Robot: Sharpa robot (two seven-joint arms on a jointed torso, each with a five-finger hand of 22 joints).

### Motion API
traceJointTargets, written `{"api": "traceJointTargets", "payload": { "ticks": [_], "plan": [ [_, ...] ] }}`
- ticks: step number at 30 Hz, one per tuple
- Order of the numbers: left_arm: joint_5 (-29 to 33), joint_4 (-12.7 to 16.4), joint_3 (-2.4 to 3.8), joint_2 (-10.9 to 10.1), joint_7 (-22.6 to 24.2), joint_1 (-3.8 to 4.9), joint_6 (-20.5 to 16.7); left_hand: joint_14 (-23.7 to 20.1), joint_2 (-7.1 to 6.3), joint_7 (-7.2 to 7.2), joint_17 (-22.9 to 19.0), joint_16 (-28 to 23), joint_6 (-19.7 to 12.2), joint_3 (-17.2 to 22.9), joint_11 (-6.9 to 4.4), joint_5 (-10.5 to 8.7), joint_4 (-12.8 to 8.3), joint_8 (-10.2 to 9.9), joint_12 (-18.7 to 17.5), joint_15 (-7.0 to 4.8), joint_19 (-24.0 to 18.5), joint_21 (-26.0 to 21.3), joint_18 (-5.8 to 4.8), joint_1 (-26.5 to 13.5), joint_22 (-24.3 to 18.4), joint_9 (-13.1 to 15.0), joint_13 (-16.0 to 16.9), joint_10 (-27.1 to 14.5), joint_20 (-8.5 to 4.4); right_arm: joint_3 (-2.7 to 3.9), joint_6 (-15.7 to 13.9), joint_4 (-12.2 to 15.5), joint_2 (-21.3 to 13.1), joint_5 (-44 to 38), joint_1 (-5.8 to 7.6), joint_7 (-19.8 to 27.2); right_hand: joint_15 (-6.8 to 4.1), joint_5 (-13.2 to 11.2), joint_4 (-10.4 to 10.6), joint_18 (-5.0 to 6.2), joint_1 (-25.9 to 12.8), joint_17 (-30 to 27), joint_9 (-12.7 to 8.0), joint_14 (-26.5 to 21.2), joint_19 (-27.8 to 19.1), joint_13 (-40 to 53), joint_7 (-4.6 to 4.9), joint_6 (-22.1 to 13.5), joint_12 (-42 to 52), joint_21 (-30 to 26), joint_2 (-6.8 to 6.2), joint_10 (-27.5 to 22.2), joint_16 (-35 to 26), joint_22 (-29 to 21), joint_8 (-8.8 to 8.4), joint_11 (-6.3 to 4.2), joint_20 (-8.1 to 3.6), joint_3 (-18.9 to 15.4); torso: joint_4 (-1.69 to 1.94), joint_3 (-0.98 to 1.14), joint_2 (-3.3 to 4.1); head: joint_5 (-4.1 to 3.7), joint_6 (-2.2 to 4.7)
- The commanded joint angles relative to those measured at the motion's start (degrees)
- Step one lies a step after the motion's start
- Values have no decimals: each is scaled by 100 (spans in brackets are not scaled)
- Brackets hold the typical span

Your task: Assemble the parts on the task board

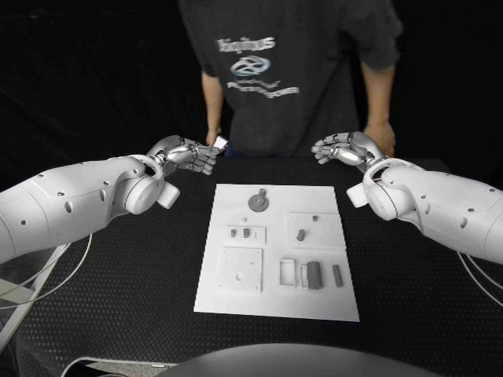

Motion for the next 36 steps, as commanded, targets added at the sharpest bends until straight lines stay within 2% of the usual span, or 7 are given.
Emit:
{"api": "traceJointTargets", "payload": {
  "ticks": [1, 12, 19, 26, 36],
  "plan": [
    [40, 11, 4, 6, 89, 7, 73, 39, 57, 4, 7, -27, 34, -23, 1, -3, 16, 21, -23, -3, 55, -22, 101, -16, -6, -8, -3, 59, 2, 2, 73, 0, 7, 14, -1, 72, 5, -9, -24, 57, -47, -6, 2, 41, 39, -5, 243, 52, 15, -35, 29, 42, -28, -7, 21, -8, 1, 5, -2, 2, 1, -6, 1],
    [41, 19, 4, -9, 85, 7, 64, 41, 57, 3, 8, -30, 36, -23, 1, -3, 14, 21, -28, -4, 57, -23, 100, -19, -10, -10, -3, 62, 0, 2, 64, 3, 6, 16, -1, 73, 5, -9, -27, 59, -49, -7, 1, 44, 43, -7, 243, 52, 13, -41, 29, 43, -32, -9, 21, -8, 2, 6, -1, 5, 1, -13, 4],
    [41, 24, 4, -8, 86, 7, 69, 42, 57, 3, 9, -32, 37, -23, 0, -3, 13, 22, -31, -4, 59, -24, 99, -20, -12, -11, -4, 64, -1, 2, 65, 2, 5, 16, -1, 73, 4, -10, -29, 60, -50, -8, 1, 45, 46, -7, 243, 52, 12, -45, 29, 44, -34, -11, 21, -8, 3, 6, -3, 0, 1, -17, 5],
    [41, 22, 4, -6, 87, 7, 67, 43, 56, 2, 11, -35, 37, -23, 0, -3, 11, 22, -34, -5, 60, -25, 99, -19, -15, -13, -4, 67, -2, 2, 76, -7, 9, 16, -1, 72, 4, -9, -32, 61, -50, -8, 0, 47, 48, -8, 243, 53, 11, -49, 29, 45, -37, -12, 22, -8, 3, 6, 0, -1, 0, -59, 33],
    [41, 12, 4, 1, 65, 7, 87, 107, 59, -7, 34, -23, 62, 1, -27, -3, -31, 34, -23, -27, 119, -6, 104, 43, -20, -17, 12, 150, -21, 2, 118, -44, 12, 16, -1, 61, 4, -9, -40, 64, -43, -9, 0, 49, 50, -9, 242, 54, 9, -55, 31, 47, -41, -14, 23, -9, 3, 9, 2, -1, 0, -77, 26]
  ]
}}
